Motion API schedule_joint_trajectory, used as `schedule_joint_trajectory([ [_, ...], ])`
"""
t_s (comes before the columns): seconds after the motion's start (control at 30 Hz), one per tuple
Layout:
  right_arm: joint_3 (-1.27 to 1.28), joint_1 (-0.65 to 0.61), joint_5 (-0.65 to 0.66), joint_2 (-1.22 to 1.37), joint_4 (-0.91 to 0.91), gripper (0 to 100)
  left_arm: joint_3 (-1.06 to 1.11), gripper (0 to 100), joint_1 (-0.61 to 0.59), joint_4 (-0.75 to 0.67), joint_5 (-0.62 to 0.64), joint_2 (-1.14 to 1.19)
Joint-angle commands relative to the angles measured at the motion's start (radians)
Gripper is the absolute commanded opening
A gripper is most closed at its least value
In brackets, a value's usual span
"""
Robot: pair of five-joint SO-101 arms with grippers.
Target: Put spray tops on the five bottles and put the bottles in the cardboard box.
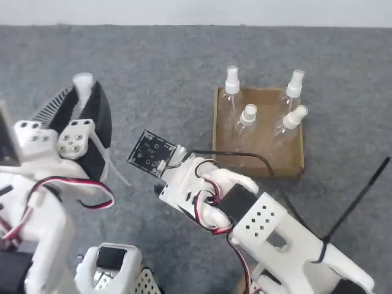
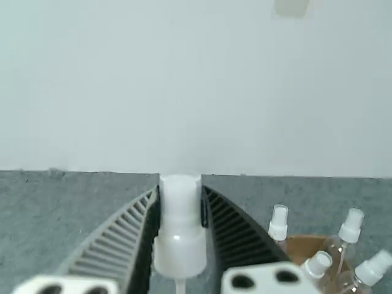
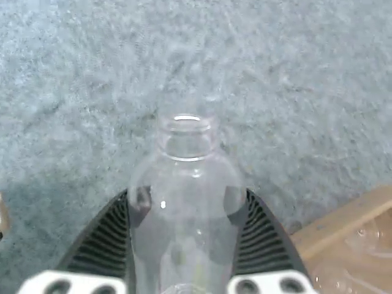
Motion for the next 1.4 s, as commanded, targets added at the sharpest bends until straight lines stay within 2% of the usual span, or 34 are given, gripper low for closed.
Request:
schedule_joint_trajectory([
  [0.0,-0.005,-0.012,-0.005,-0.062,-0.027,0.6,-0.033,1,0.002,-0.046,0.009,0.0],
  [0.2,0.086,-0.012,-0.017,-0.133,-0.127,0.6,-0.021,1,0.002,-0.071,0.008,0.005],
  [0.3,0.173,-0.012,-0.103,-0.208,-0.265,0.6,0.039,1,0.002,-0.13,0.012,0.0],
  [0.4,0.239,-0.021,-0.152,-0.278,-0.329,0.6,0.097,1,0.002,-0.195,0.014,-0.005],
  [0.7,0.272,-0.084,-0.153,-0.305,-0.325,0.6,0.114,1,0.003,-0.258,0.052,0.005],
  [0.97,0.272,-0.074,-0.157,-0.305,-0.332,0.6,0.168,1,0.012,-0.181,0.057,-0.005],
  [1.17,0.272,-0.074,-0.158,-0.305,-0.334,0.6,0.236,1,0.017,-0.184,0.058,-0.005],
  [1.37,0.27,-0.073,-0.161,-0.315,-0.337,0.6,0.312,1,0.117,-0.178,0.058,-0.005],
])
